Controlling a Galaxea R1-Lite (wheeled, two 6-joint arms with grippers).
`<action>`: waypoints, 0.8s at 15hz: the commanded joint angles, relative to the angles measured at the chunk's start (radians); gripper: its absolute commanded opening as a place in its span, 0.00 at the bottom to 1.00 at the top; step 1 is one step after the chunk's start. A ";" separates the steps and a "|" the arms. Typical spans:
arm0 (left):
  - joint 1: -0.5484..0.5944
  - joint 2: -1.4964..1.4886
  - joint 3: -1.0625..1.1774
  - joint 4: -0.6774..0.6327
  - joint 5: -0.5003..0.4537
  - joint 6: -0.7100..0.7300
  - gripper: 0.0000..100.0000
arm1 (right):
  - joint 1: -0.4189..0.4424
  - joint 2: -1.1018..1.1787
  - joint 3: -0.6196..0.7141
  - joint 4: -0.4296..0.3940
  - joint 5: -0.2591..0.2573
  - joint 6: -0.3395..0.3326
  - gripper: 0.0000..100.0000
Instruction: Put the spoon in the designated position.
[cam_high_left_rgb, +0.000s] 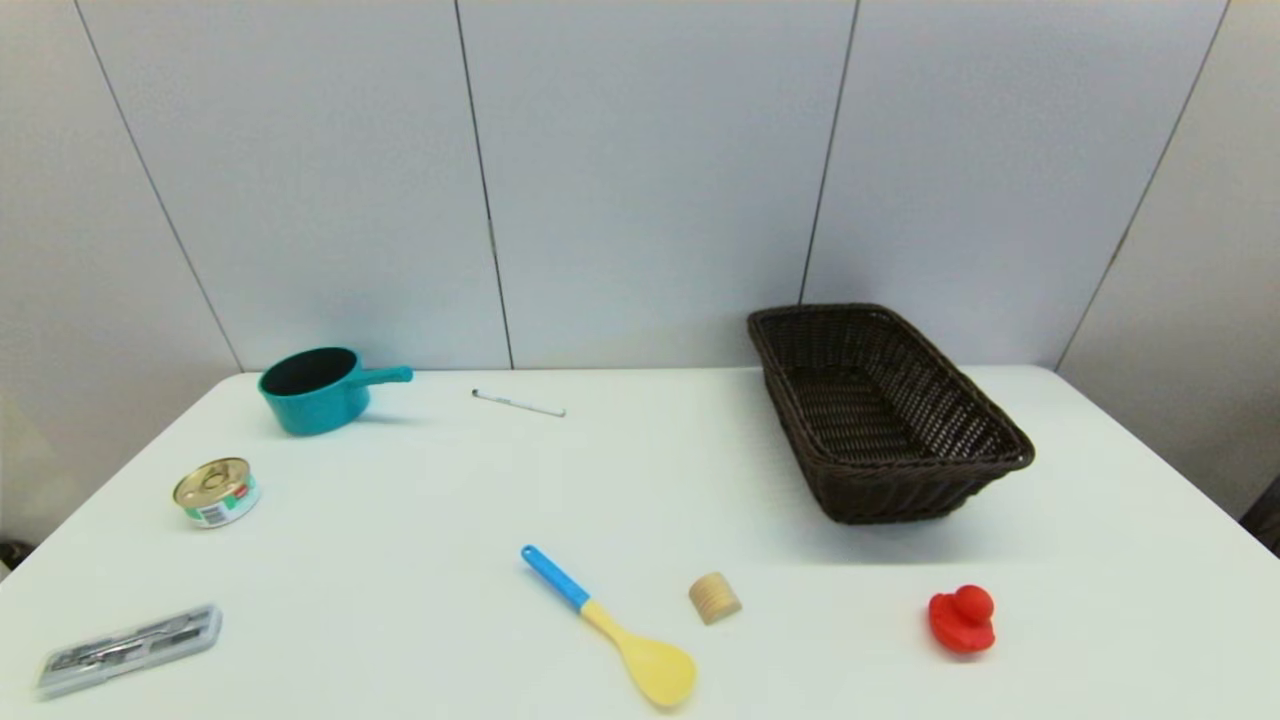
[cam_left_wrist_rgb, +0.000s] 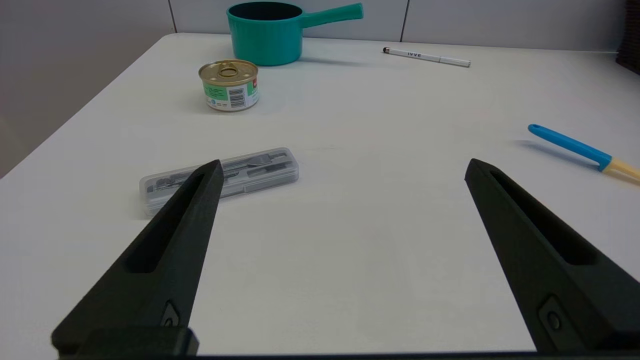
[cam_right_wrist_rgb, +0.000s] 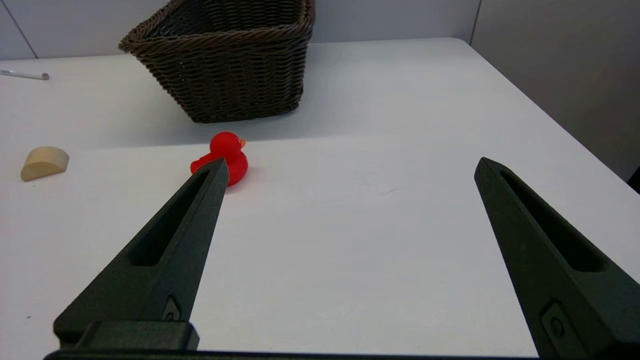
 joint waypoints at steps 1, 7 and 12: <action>0.000 0.001 0.002 0.000 0.000 0.000 1.00 | 0.000 0.001 0.000 0.000 -0.001 0.000 1.00; 0.000 0.001 0.002 0.000 0.000 0.000 1.00 | 0.000 0.001 -0.003 0.009 -0.001 -0.004 1.00; 0.000 0.001 0.002 0.000 0.000 0.000 1.00 | 0.015 0.204 -0.129 0.006 0.011 -0.017 1.00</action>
